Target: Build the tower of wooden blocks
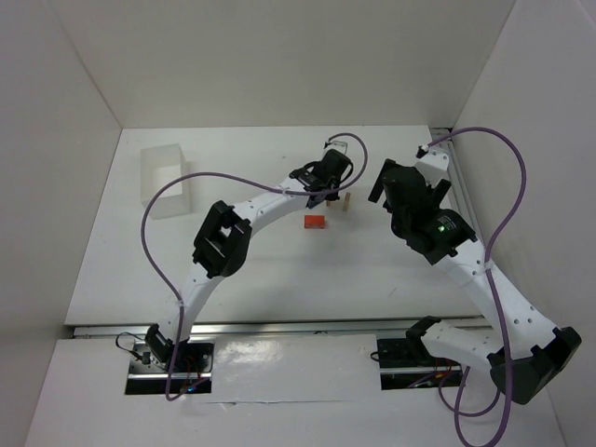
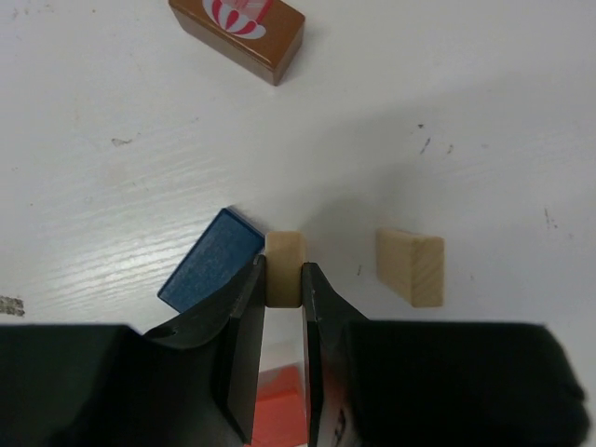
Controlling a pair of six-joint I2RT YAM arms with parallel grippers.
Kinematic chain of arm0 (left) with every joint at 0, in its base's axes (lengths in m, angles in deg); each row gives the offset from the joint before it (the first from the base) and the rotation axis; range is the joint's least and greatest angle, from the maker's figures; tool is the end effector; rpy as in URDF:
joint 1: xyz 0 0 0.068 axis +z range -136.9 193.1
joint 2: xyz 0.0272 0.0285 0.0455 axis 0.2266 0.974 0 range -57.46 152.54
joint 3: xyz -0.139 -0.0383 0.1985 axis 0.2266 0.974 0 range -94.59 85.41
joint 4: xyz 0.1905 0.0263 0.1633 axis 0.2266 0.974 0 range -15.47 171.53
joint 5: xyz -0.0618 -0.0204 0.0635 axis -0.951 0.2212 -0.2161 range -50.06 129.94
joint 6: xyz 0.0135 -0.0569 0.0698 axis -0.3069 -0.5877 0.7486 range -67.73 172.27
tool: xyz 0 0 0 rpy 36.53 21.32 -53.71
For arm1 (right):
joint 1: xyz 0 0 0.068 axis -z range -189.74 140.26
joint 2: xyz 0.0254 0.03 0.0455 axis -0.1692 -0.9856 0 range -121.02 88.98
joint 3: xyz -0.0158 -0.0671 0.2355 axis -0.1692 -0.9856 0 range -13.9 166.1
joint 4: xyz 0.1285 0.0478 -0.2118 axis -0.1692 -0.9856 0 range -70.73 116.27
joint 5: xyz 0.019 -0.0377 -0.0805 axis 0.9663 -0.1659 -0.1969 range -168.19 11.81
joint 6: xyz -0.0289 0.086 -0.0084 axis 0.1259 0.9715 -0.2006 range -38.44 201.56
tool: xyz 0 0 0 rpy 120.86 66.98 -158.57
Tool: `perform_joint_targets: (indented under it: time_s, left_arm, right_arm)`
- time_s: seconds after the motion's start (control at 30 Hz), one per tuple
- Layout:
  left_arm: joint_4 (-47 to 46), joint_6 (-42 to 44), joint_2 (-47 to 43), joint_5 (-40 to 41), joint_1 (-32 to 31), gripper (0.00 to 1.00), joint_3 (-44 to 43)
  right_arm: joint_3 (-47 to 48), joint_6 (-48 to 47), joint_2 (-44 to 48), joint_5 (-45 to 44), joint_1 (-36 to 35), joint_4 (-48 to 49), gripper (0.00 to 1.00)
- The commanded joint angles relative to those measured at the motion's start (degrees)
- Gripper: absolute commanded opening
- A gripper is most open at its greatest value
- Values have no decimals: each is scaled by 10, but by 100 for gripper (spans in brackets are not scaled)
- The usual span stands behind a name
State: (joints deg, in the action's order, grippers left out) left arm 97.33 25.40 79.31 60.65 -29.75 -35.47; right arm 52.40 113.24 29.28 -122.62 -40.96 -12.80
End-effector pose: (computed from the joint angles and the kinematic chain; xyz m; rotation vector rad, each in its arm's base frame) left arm 0.4240 -0.3539 0.1743 0.1145 2.2058 -0.2742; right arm 0.2343 0.0752 0.3324 0.4378 1.9169 -0.1188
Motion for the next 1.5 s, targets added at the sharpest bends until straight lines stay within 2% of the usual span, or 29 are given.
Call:
perform_joint_targets:
  time_s: [0.0, 0.3, 0.6, 0.73, 1.3, 1.4, 1.43, 1.47]
  left_arm:
    - [-22, 24, -38, -8, 18, 0, 1]
    - [-17, 30, -27, -29, 13, 0, -4]
    - [-1, 30, 6, -35, 1, 0, -49]
    - [5, 45, 19, 20, -18, 0, -58]
    - [10, 35, 40, 22, -13, 0, -52]
    - [10, 35, 40, 16, -13, 11, -52]
    - [10, 35, 40, 10, -13, 22, -52]
    - [10, 35, 40, 10, -13, 24, -52]
  right_arm:
    - [2, 8, 13, -2, 3, -14, 99]
    - [2, 1, -4, 16, 3, 3, 99]
    - [2, 1, 1, 16, 13, -2, 99]
    - [2, 1, 1, 16, 13, -2, 99]
    - [2, 1, 1, 21, 19, -2, 99]
    - [2, 1, 1, 21, 19, -2, 99]
    - [2, 1, 1, 27, 19, -2, 99]
    - [2, 1, 1, 27, 19, -2, 99]
